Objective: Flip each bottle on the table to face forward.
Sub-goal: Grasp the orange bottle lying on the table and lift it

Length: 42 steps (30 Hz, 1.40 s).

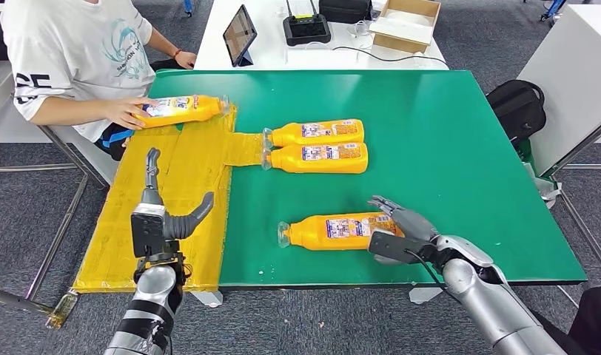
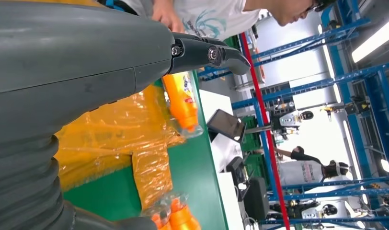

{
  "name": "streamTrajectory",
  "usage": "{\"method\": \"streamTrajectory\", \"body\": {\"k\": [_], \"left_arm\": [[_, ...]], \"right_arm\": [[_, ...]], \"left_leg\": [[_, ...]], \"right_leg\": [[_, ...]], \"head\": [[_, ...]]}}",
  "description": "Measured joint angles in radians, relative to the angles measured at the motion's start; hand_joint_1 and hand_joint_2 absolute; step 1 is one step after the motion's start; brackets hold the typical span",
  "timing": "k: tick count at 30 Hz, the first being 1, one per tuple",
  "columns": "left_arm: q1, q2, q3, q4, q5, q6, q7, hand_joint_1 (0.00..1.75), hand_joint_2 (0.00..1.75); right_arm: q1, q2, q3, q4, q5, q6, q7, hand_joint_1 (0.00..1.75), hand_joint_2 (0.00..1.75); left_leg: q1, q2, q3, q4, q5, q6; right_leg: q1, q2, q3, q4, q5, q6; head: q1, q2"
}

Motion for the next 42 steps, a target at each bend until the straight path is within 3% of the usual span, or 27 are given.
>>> {"method": "streamTrajectory", "body": {"k": [6, 13, 21, 25, 26, 37, 42], "left_arm": [[-0.001, -0.008, -0.012, 0.020, 0.001, -0.002, 0.010, 0.00, 1.75], [-0.002, -0.014, -0.016, 0.039, 0.005, 0.000, 0.020, 0.00, 1.75], [-0.001, -0.014, -0.015, 0.040, 0.020, -0.003, 0.026, 0.00, 1.75], [-0.001, -0.014, -0.014, 0.046, 0.029, -0.011, 0.026, 0.00, 1.75], [-0.001, -0.014, -0.014, 0.048, 0.031, -0.014, 0.026, 0.00, 1.75], [-0.014, -0.014, -0.016, 0.096, 0.063, -0.043, 0.025, 0.00, 1.75], [-0.023, -0.014, -0.022, 0.116, 0.064, -0.037, 0.022, 0.00, 1.75]], "right_arm": [[-0.018, 0.010, 0.038, 0.058, 0.034, -0.036, -0.002, 0.00, 1.75], [-0.076, 0.081, 0.080, 0.164, 0.111, -0.123, -0.018, 0.00, 1.75], [-0.151, 0.141, 0.109, 0.241, 0.140, -0.133, -0.020, 0.07, 1.75], [-0.177, 0.154, 0.119, 0.270, 0.123, -0.109, -0.038, 1.51, 1.75], [-0.183, 0.155, 0.121, 0.276, 0.116, -0.100, -0.045, 1.56, 1.75], [-0.256, 0.130, 0.177, 0.355, 0.025, 0.057, -0.094, 1.48, 1.75], [-0.282, 0.110, 0.209, 0.376, 0.008, 0.081, -0.102, 1.43, 1.75]], "left_leg": [[0.000, 0.000, 0.000, 0.000, 0.000, 0.000], [0.000, 0.000, 0.000, 0.000, 0.000, 0.000], [0.000, 0.000, 0.000, 0.000, 0.000, 0.000], [0.000, 0.000, 0.000, 0.000, 0.000, 0.000], [0.000, 0.000, 0.000, 0.000, 0.000, 0.000], [0.000, 0.000, 0.001, 0.000, 0.000, 0.000], [0.000, 0.000, 0.001, 0.000, 0.000, 0.001]], "right_leg": [[0.000, 0.000, 0.000, 0.000, 0.000, 0.000], [0.000, 0.000, 0.000, 0.001, 0.000, 0.000], [0.000, 0.000, 0.000, 0.001, 0.000, 0.000], [0.000, 0.000, 0.000, 0.000, 0.000, 0.000], [0.000, 0.000, 0.000, 0.000, 0.000, 0.000], [0.000, 0.000, 0.000, 0.000, 0.000, 0.000], [0.000, 0.000, 0.000, 0.000, 0.000, 0.000]], "head": [[0.000, 0.000], [0.000, 0.000], [0.000, 0.000], [0.000, 0.000], [0.000, 0.000], [0.000, 0.000], [0.000, 0.000]]}}
